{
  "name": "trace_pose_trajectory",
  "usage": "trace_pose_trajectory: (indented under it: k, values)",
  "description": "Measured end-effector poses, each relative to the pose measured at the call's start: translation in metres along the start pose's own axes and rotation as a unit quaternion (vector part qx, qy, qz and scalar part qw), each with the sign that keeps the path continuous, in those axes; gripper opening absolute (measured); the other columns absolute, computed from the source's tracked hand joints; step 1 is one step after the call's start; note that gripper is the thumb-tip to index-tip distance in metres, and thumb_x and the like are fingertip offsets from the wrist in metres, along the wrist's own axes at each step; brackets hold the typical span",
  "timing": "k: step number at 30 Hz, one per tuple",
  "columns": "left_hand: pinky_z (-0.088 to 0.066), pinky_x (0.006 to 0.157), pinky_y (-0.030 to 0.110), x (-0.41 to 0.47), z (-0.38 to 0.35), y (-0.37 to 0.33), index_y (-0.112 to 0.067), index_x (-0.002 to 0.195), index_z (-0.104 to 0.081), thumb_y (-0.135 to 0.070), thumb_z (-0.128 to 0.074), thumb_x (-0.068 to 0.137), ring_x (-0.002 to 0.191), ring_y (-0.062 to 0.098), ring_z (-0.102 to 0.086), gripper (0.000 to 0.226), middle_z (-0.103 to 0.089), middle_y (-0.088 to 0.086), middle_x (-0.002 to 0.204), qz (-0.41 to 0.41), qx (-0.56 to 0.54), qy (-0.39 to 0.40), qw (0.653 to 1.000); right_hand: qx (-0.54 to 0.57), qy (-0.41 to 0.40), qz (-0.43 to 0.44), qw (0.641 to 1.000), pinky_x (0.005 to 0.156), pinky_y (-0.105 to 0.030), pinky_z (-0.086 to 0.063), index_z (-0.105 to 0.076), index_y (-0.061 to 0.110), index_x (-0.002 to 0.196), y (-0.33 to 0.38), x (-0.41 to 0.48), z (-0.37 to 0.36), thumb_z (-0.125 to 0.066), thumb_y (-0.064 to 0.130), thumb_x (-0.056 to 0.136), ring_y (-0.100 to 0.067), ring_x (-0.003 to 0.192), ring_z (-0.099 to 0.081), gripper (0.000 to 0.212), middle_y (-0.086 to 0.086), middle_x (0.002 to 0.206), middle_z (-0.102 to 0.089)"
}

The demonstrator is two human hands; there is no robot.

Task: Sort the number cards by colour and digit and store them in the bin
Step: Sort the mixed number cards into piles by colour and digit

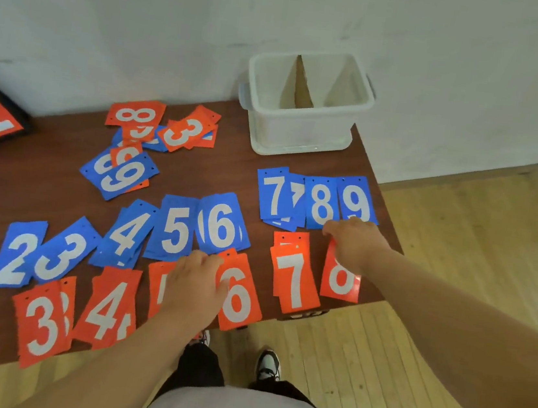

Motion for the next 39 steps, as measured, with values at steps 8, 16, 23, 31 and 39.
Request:
trace_pose_trajectory:
  k: [8,16,23,31,39]
  values:
    - [-0.048,0.093,0.038,0.006,0.025,0.013,-0.022,0.130,-0.057,-0.050,-0.064,0.092,0.115,0.024,-0.052,0.047,-0.056,0.003,0.122,0.026,-0.010,-0.022,0.999,0.124,-0.072,-0.049,0.988,0.116,-0.048,-0.034,-0.036,0.031,0.151,0.007,-0.015,-0.004,-0.065,0.041,0.092,-0.027,0.147,-0.032,0.067,0.000,0.160,-0.033]
    - [-0.045,0.095,0.045,0.022,0.078,0.089,-0.021,0.134,-0.054,-0.047,-0.065,0.091,0.120,0.030,-0.048,0.051,-0.052,0.006,0.128,0.115,-0.014,-0.074,0.990,0.199,-0.098,0.044,0.974,0.114,-0.044,-0.036,-0.049,0.023,0.145,0.105,0.034,0.042,-0.065,0.036,0.092,-0.028,0.144,-0.034,0.057,-0.004,0.157,-0.037]
    - [-0.047,0.095,0.047,0.056,0.107,0.193,-0.023,0.137,-0.052,-0.052,-0.068,0.088,0.120,0.032,-0.048,0.059,-0.050,0.007,0.128,0.189,-0.026,-0.082,0.978,0.212,-0.074,0.095,0.970,0.105,-0.041,-0.046,-0.056,0.021,0.136,0.197,0.117,0.067,-0.065,0.037,0.091,-0.026,0.130,-0.046,0.049,-0.001,0.145,-0.046]
    - [-0.045,0.097,0.047,0.156,0.111,0.289,-0.026,0.141,-0.045,-0.057,-0.065,0.088,0.125,0.032,-0.046,0.065,-0.046,0.006,0.135,0.206,-0.046,-0.027,0.977,0.201,-0.051,0.049,0.977,0.106,-0.043,-0.046,-0.061,0.022,0.129,0.250,0.233,0.099,-0.068,0.035,0.087,-0.029,0.124,-0.052,0.045,-0.005,0.137,-0.052]
    - [-0.045,0.098,0.049,0.336,0.110,0.327,-0.027,0.139,-0.046,-0.061,-0.064,0.085,0.123,0.036,-0.048,0.066,-0.048,0.010,0.133,0.134,-0.060,-0.038,0.988,0.227,-0.140,-0.072,0.961,0.103,-0.045,-0.043,-0.058,0.011,0.129,0.231,0.361,0.144,-0.073,0.049,0.076,-0.041,0.120,-0.054,0.067,-0.019,0.128,-0.059]
Point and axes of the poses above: each hand's wrist, its own x-axis towards the middle knuckle, its own z-axis out of the back of the hand, y = z × x, the point moved 4 cm from there along x, towards the middle knuckle
